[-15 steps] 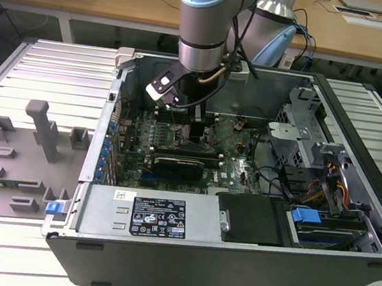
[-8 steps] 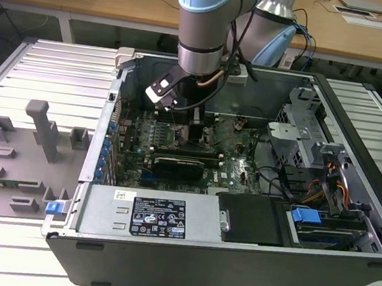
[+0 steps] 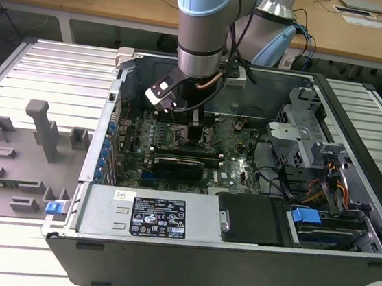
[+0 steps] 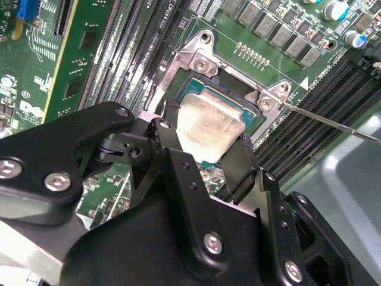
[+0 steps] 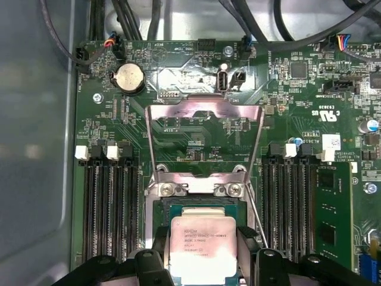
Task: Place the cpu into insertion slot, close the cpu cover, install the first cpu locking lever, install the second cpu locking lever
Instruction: 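Place the cpu into insertion slot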
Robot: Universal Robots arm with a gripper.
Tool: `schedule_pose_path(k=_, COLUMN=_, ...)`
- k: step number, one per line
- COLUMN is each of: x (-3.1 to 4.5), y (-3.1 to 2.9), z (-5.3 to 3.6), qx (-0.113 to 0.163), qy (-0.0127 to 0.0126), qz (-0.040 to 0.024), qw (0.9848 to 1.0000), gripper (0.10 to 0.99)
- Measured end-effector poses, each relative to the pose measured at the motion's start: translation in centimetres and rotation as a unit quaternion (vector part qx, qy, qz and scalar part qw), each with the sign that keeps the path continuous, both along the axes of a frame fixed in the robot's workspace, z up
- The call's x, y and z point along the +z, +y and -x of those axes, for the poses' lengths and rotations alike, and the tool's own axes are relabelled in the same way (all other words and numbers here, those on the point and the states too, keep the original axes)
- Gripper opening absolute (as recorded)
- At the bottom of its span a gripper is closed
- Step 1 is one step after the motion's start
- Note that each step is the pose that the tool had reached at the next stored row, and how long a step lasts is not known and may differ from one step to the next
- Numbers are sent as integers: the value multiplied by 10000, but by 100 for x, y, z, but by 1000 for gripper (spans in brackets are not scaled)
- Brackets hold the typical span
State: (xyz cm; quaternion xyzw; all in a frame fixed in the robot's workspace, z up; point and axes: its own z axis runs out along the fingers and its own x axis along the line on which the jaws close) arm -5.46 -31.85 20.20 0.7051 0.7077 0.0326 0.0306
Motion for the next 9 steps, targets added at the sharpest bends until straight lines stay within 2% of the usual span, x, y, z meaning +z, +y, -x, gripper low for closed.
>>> schedule_pose_path(k=9, x=-14, y=8, z=1, qx=-3, qy=0, qz=-6, qw=10000, gripper=549)
